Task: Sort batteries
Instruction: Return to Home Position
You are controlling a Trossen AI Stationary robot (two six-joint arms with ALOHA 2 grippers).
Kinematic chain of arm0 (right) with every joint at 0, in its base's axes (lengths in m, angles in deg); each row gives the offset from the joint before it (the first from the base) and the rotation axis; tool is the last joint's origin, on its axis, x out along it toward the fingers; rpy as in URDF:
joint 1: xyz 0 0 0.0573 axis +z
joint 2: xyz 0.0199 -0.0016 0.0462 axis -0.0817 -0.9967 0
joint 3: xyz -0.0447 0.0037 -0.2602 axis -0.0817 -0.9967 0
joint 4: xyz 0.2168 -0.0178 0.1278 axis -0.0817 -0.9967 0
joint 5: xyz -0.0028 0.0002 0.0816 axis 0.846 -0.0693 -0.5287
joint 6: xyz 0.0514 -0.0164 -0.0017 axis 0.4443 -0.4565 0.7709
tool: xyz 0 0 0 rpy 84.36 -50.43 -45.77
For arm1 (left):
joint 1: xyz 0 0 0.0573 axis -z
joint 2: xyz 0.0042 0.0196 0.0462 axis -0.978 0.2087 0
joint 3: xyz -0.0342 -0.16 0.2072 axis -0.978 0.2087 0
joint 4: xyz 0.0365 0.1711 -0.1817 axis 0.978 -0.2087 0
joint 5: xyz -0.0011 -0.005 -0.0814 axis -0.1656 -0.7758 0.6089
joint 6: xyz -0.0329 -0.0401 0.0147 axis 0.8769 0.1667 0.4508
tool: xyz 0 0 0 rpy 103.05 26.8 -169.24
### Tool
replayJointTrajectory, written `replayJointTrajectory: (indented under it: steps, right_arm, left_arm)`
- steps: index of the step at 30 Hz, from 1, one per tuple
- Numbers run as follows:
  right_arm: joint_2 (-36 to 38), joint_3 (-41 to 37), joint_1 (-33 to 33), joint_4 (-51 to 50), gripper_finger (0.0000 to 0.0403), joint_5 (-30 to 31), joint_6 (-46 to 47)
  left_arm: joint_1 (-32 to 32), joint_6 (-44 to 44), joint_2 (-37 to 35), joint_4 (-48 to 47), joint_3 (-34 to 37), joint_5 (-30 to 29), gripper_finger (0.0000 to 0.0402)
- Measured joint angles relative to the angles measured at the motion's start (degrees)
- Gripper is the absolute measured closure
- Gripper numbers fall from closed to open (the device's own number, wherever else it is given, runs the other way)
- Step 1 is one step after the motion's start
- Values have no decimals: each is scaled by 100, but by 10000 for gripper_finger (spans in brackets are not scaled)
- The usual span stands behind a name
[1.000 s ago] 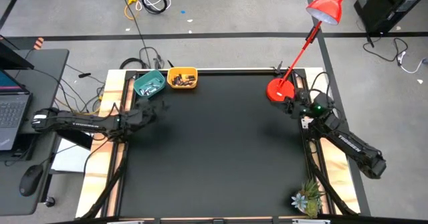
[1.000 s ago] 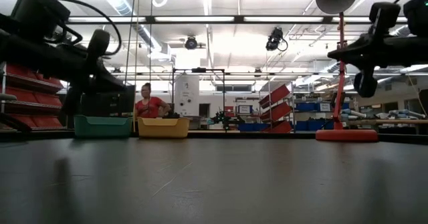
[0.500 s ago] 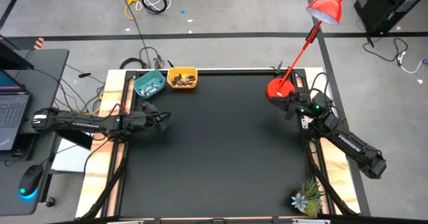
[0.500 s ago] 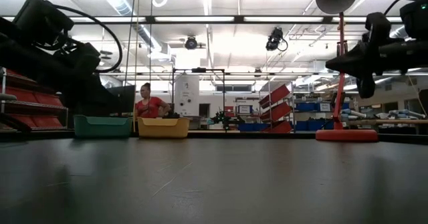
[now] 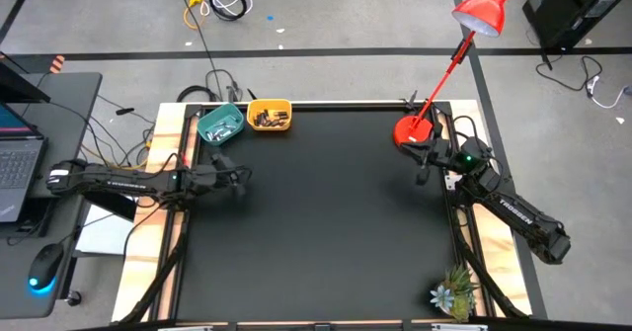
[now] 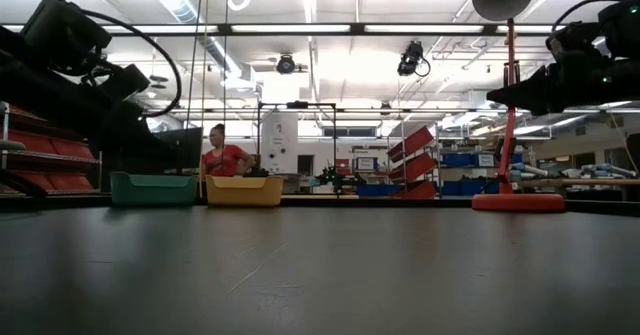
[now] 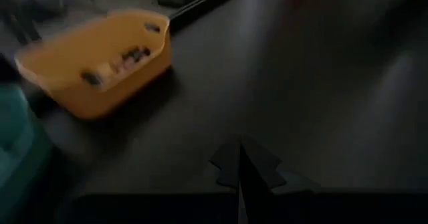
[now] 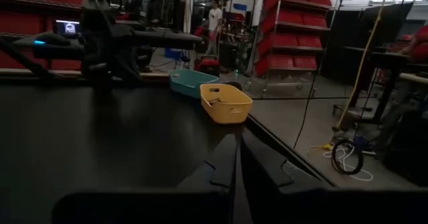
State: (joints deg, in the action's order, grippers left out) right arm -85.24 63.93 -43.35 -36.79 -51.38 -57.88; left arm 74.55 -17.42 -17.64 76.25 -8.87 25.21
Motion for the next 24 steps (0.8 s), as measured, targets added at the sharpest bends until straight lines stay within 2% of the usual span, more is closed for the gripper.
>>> replayJointTrajectory:
  steps: [4,7,24]
  right_arm:
    - [0,0,0,-2,369,0,15]
    - [0,0,0,-1,369,0,15]
    - [0,0,0,-38,370,0,31]
  left_arm:
    - [-25,-2069,0,-32,0,-33,393]
    - [-124,-2895,0,-40,20,-44,393]
    - [-144,-2993,37,96,21,-43,393]
